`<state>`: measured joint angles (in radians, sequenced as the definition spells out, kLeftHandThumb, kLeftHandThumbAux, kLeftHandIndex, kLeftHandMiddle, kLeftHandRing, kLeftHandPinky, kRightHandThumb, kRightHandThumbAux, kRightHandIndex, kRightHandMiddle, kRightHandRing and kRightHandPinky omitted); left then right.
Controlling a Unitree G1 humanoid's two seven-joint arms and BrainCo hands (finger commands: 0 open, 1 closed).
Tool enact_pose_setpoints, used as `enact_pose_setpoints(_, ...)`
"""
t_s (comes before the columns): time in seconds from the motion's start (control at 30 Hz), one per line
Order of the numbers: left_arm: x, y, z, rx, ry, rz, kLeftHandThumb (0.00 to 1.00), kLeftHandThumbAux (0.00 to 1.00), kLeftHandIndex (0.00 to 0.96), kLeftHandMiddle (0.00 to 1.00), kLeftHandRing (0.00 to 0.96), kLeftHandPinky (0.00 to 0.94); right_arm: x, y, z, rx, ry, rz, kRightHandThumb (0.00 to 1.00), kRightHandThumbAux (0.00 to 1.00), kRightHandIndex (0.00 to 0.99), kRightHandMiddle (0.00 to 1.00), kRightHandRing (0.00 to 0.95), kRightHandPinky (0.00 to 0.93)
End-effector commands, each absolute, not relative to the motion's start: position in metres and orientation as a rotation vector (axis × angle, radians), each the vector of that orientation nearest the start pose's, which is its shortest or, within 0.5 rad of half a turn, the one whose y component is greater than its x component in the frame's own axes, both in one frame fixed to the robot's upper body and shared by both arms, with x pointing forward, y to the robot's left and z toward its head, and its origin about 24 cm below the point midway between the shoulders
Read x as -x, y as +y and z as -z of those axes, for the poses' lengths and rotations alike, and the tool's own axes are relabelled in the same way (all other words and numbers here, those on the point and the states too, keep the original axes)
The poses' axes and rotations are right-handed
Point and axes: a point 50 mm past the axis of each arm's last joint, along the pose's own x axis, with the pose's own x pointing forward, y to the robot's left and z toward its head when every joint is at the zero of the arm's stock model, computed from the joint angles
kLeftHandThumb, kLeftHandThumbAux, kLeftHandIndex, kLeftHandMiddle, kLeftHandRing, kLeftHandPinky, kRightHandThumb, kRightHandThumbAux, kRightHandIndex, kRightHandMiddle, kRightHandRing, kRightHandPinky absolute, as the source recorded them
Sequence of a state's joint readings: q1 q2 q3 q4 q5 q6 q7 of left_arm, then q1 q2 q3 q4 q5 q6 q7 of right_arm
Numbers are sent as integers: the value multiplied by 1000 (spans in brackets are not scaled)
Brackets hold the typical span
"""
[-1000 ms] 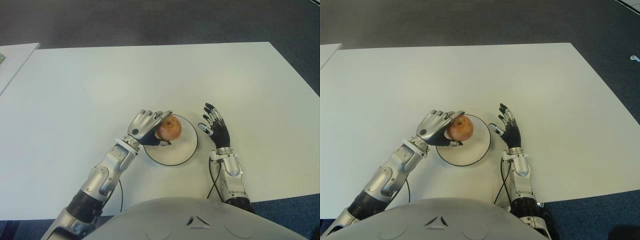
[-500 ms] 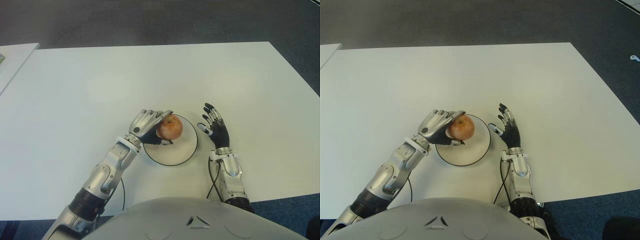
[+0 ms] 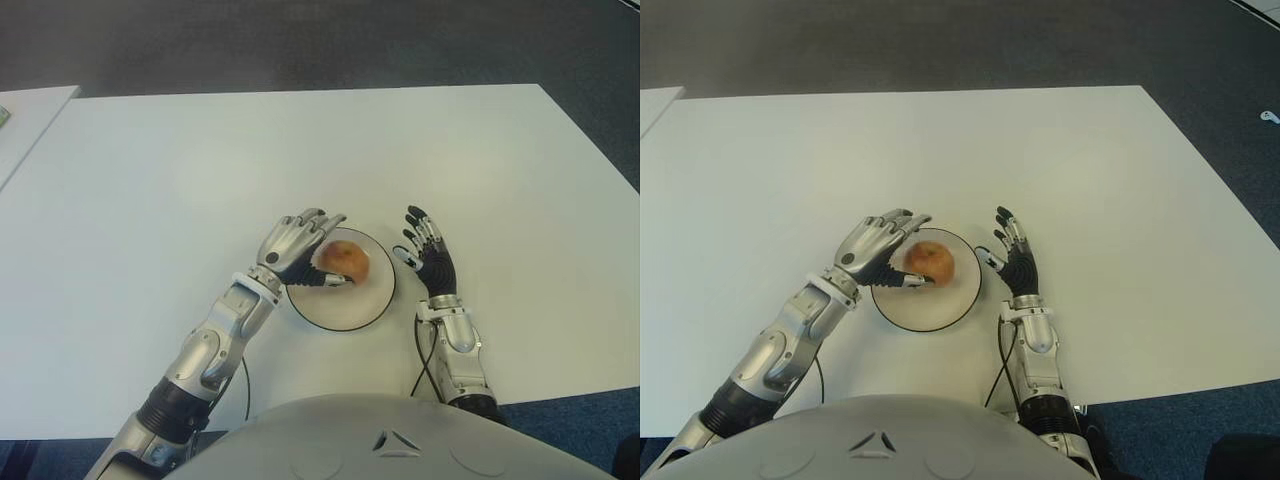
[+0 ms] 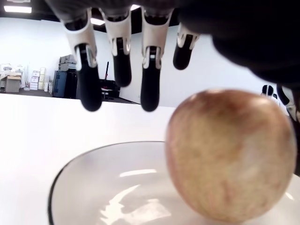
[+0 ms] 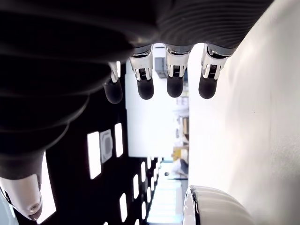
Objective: Put the apples into the plate.
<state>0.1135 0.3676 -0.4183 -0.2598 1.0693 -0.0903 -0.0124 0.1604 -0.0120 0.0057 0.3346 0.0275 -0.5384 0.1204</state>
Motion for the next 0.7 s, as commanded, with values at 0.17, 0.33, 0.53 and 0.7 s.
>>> enact_pose_setpoints(0.17, -204, 102, -52, -1321, -338, 458, 230, 303, 0, 0, 0, 0, -171, -149, 55, -30, 161, -63, 150, 599, 83, 44, 0, 0)
enact_pose_setpoints(0.33, -204, 102, -52, -1328, -336, 459, 233, 307, 0, 0, 0, 0, -171, -149, 55, -32, 164, -60, 158, 602, 92, 52, 0, 0)
enact_pose_setpoints(0.53, -205, 102, -51, -1331, -334, 455, 228, 308, 0, 0, 0, 0, -172, -149, 56, -39, 168, -57, 161, 603, 99, 57, 0, 0)
enact_pose_setpoints(0.7, -205, 103, -51, -1337, -331, 455, 227, 314, 0, 0, 0, 0, -172, -149, 56, -40, 168, -62, 159, 597, 101, 59, 1, 0)
